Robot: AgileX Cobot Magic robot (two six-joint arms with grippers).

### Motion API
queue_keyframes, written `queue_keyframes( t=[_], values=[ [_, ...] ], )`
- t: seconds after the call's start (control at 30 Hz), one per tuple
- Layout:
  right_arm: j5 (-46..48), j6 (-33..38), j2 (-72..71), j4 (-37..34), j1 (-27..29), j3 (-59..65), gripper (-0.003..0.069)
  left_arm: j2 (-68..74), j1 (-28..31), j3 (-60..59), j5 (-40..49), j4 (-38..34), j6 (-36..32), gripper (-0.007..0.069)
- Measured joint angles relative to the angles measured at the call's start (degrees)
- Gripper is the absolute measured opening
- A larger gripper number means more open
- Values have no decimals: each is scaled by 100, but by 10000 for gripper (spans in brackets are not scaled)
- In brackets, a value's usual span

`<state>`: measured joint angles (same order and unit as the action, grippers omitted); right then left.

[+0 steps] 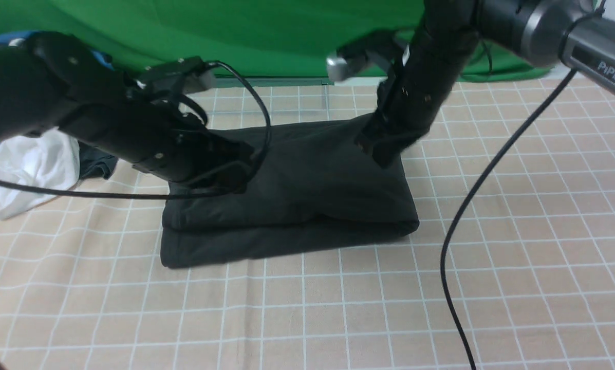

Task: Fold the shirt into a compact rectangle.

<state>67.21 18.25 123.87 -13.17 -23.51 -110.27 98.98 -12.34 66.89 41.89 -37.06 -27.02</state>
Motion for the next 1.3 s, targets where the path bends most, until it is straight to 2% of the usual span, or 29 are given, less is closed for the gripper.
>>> queue_keyframes(
  t=[0.1, 0.2, 0.23, 0.4, 0.7, 0.83, 1.07, 1.3],
  values=[
    [-267, 26, 1, -155, 14, 412, 38, 279, 0, 22, 8, 216, 182, 19],
    [-385, 41, 1, -176, 14, 737, 38, 480, 5, -2, 145, 834, 728, 19],
    [-423, -8, 1, -79, 16, 852, 37, 501, 5, -27, 177, 1196, 974, 19],
    [-625, -301, 1, 470, 16, 1213, 38, 504, 5, -44, 249, 2043, 1804, 19],
    [-644, -344, -30, 582, 85, 1309, 38, 497, 5, -44, 559, 2303, 2076, 19],
    [-335, -317, -196, 640, 290, 1356, 38, 194, 16, -44, 755, 2374, 2075, 19],
    [127, -279, -1141, 712, 755, 1423, 38, -1395, 28, -44, 1149, 2558, 2077, 19],
    [-297, -150, -2857, 666, 992, 2441, 38, -3096, 31, -327, 1556, 2609, 2253, 19]
  ],
)
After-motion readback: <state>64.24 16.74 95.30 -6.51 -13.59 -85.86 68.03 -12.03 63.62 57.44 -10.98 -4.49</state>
